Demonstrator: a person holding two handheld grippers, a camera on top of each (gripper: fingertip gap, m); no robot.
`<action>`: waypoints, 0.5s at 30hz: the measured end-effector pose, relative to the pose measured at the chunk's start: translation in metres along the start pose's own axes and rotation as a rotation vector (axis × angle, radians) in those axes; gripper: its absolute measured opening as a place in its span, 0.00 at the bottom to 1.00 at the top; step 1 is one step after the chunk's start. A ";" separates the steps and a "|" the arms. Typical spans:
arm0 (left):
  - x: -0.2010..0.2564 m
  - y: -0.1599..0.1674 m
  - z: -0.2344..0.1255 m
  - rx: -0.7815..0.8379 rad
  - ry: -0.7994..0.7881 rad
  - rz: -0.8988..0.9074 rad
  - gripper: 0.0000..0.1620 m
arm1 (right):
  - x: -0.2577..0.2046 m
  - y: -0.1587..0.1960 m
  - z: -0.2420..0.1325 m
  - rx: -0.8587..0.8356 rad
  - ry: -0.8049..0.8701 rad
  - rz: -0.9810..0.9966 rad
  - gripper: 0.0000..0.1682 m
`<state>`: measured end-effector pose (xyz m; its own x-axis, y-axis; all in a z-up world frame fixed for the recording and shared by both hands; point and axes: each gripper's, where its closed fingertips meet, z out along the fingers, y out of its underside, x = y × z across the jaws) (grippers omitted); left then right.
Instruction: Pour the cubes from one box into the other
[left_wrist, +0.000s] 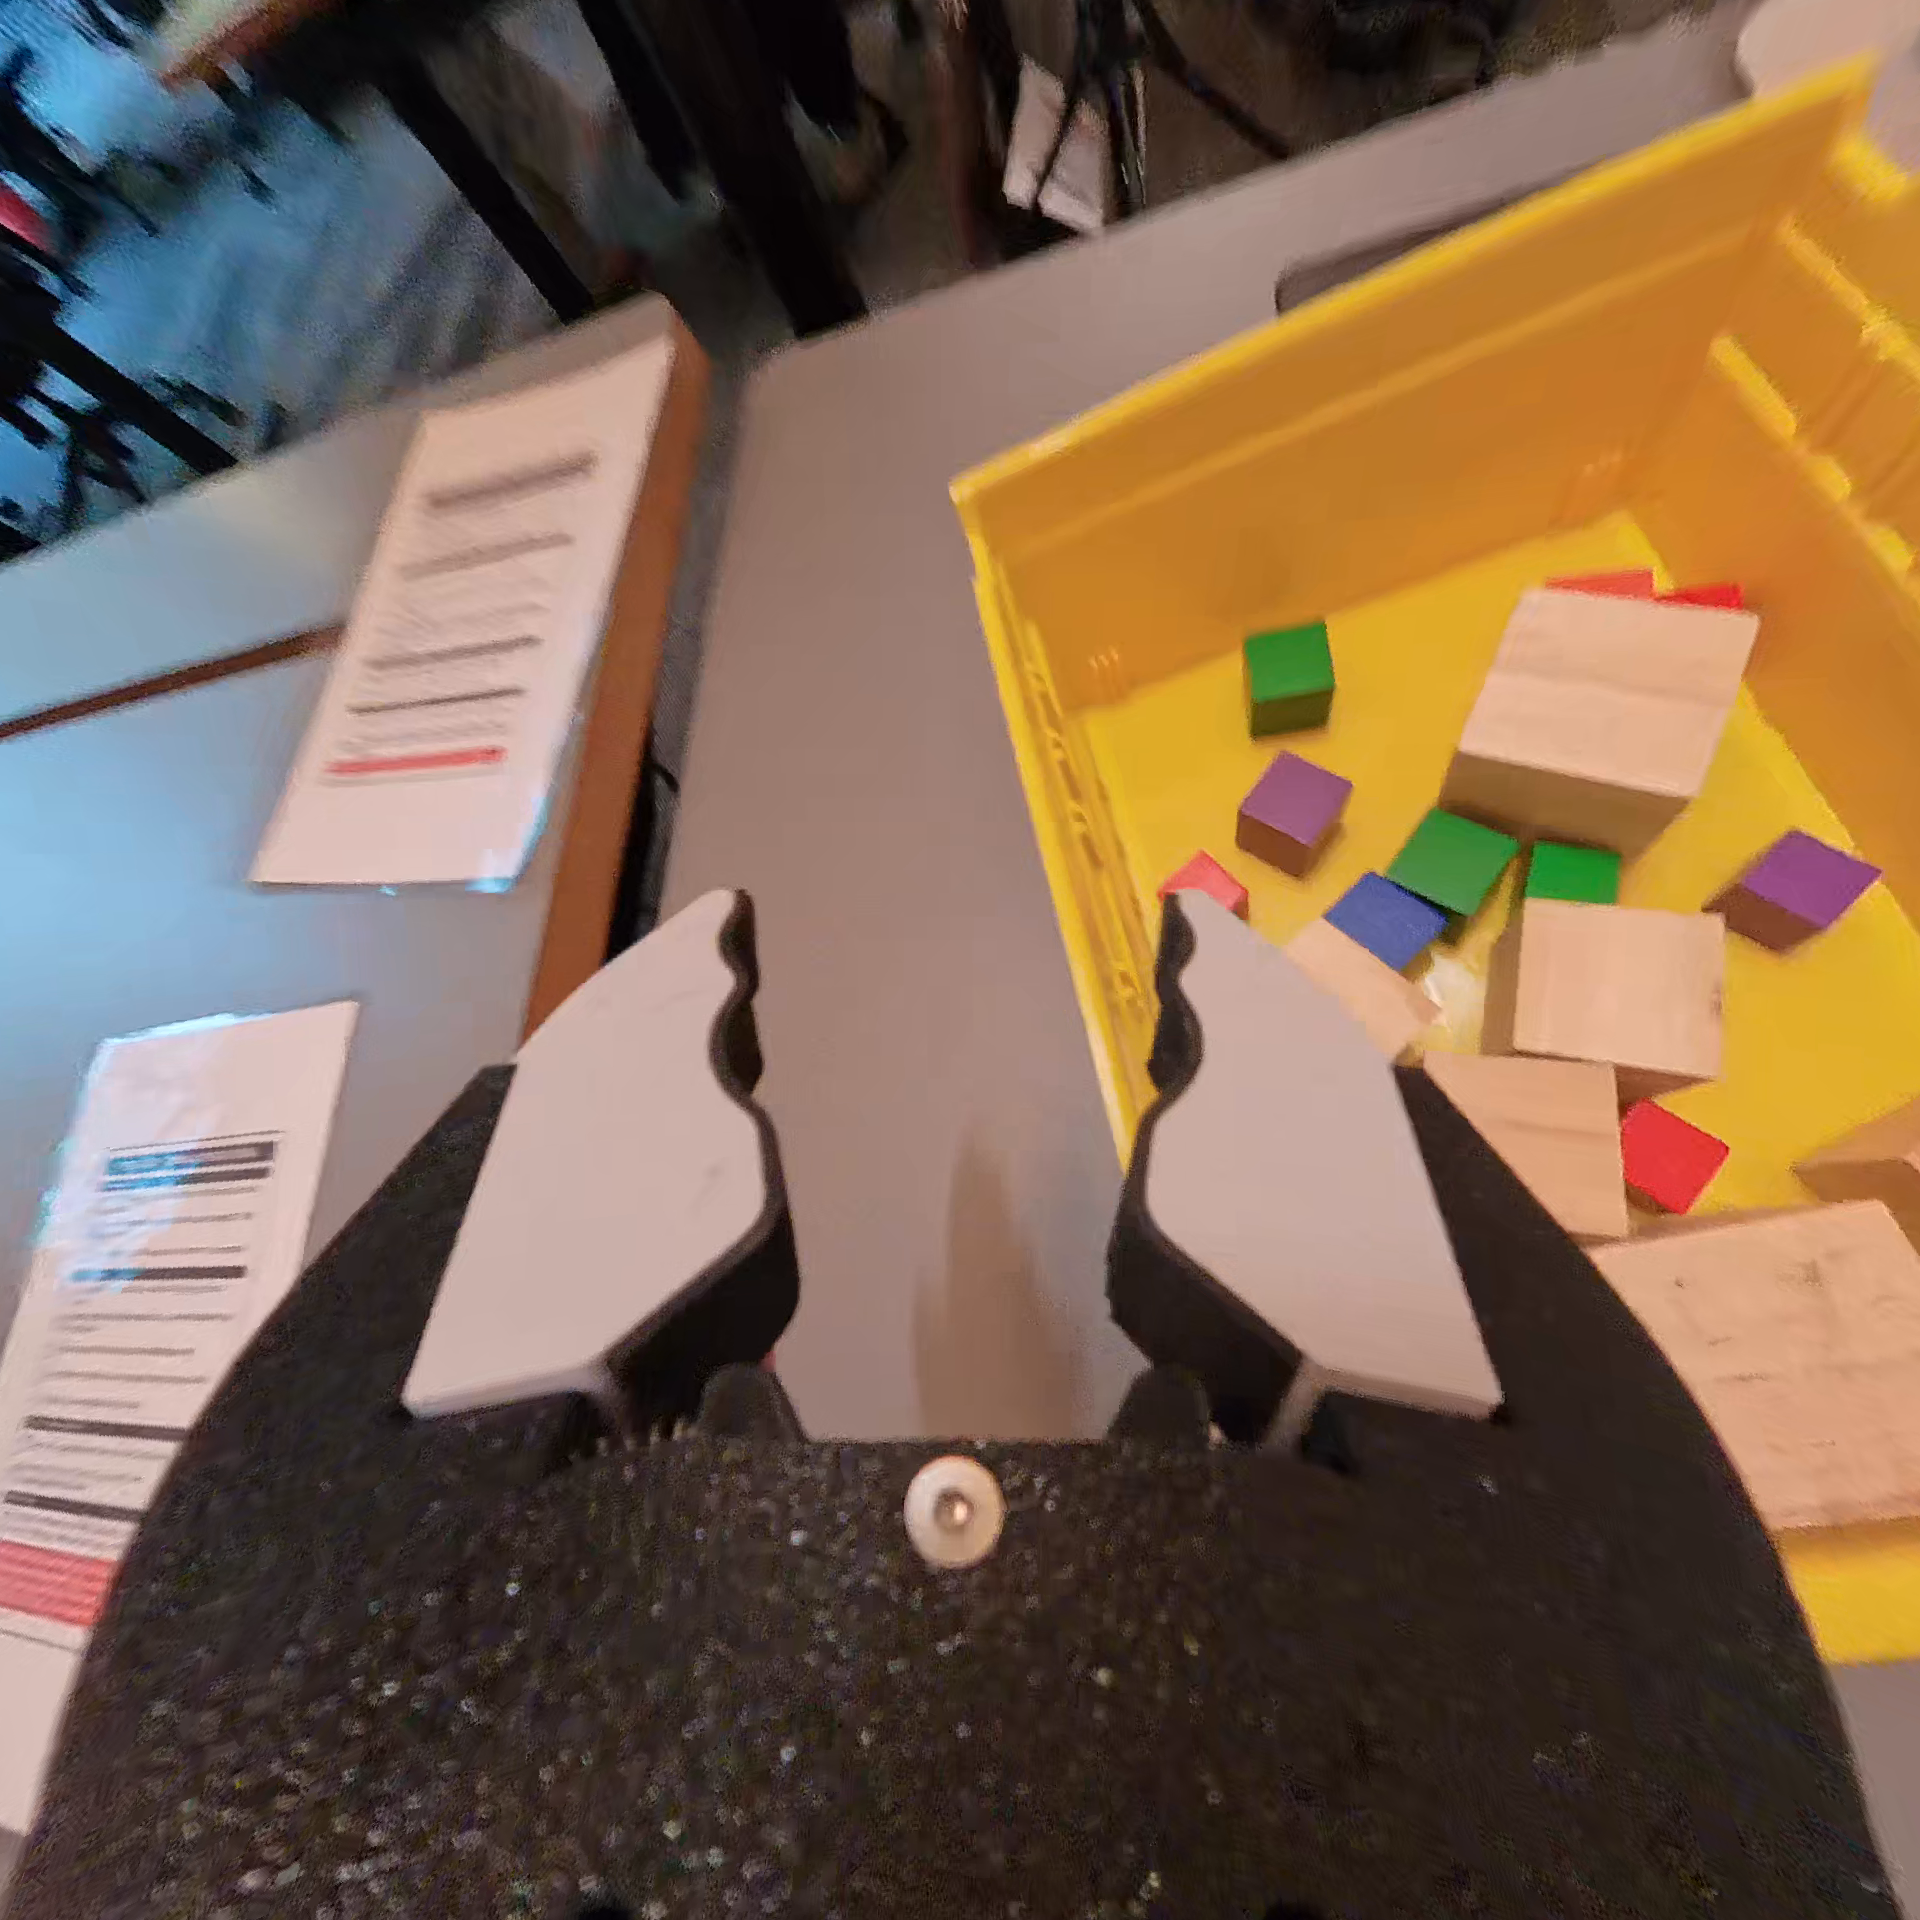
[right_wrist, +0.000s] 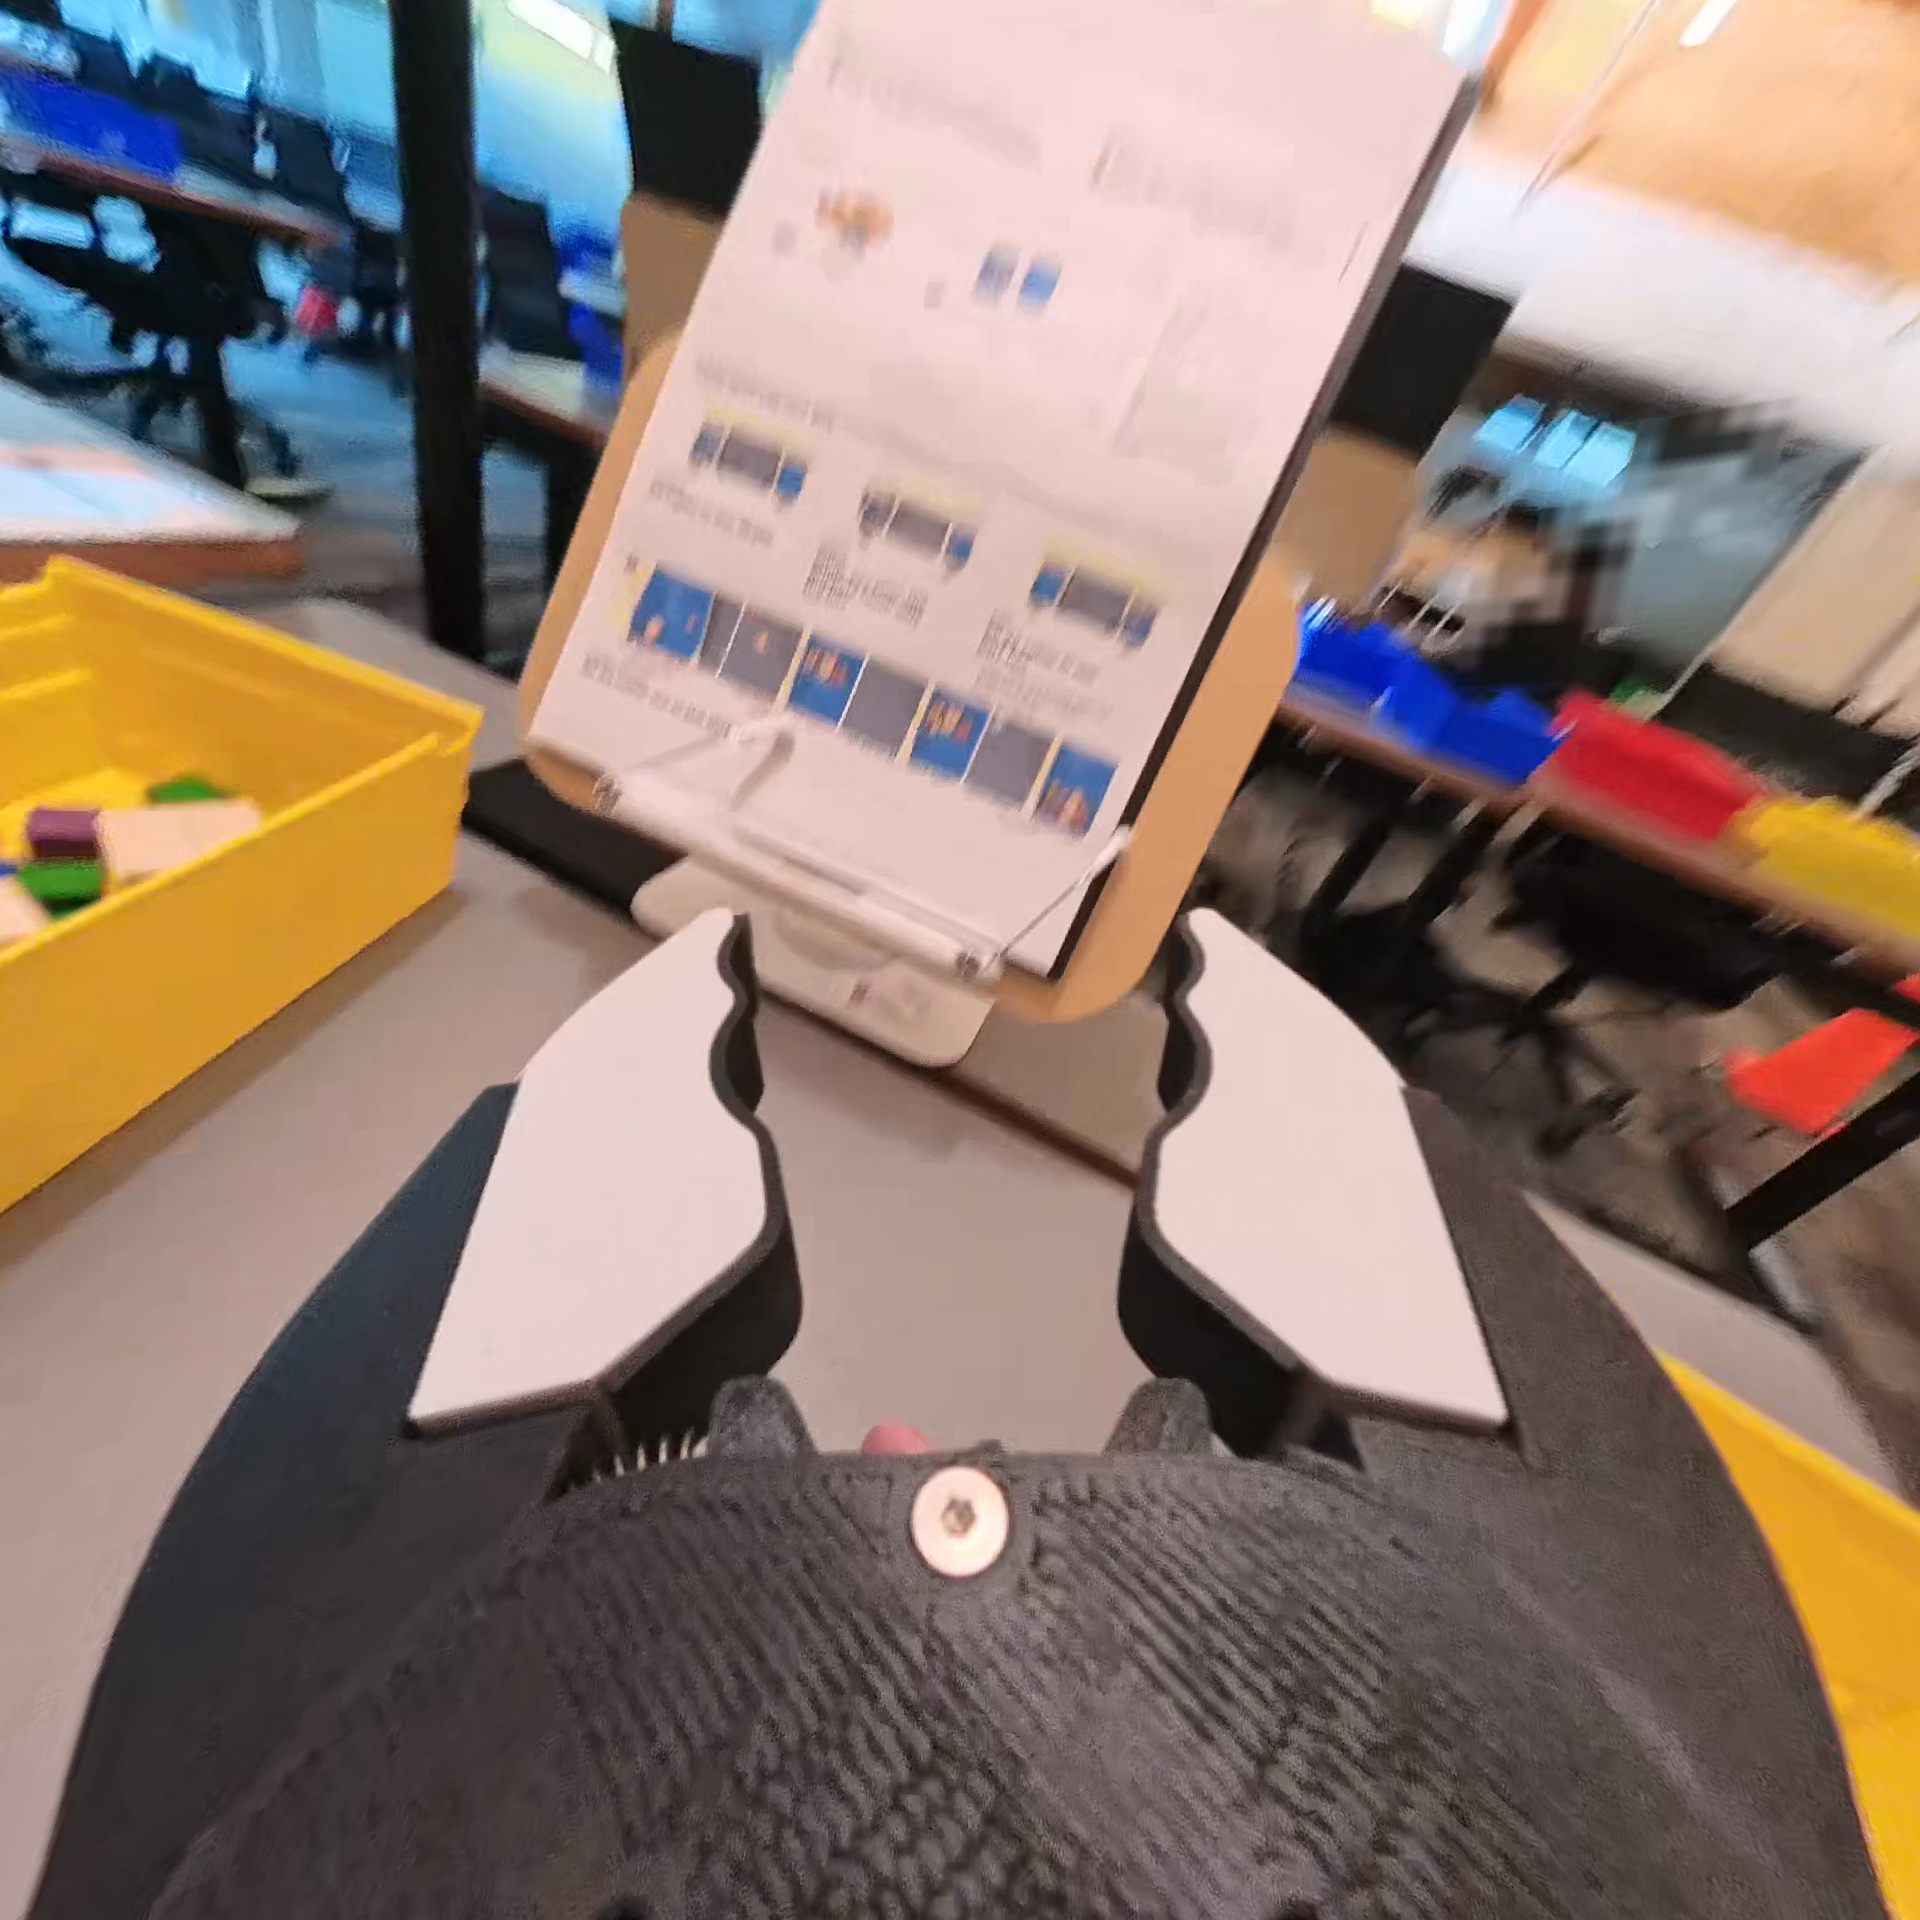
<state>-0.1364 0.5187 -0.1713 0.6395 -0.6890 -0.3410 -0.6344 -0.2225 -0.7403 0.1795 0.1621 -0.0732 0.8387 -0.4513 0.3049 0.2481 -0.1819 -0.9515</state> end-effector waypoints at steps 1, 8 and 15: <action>-0.003 -0.007 -0.007 0.044 -0.014 -0.009 0.48 | 0.002 -0.010 0.001 0.049 0.038 -0.018 0.45; -0.015 -0.027 -0.032 0.190 -0.019 -0.065 0.55 | -0.024 -0.018 0.034 0.034 0.018 0.006 0.60; -0.008 -0.007 -0.027 0.046 0.057 -0.035 0.54 | -0.085 -0.006 0.066 -0.211 -0.258 0.220 0.60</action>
<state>-0.1488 0.5070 -0.1472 0.6345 -0.7195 -0.2822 -0.5908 -0.2161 -0.7774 0.1386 0.2588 -0.0964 0.9616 -0.2702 0.0491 -0.0336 -0.2931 -0.9555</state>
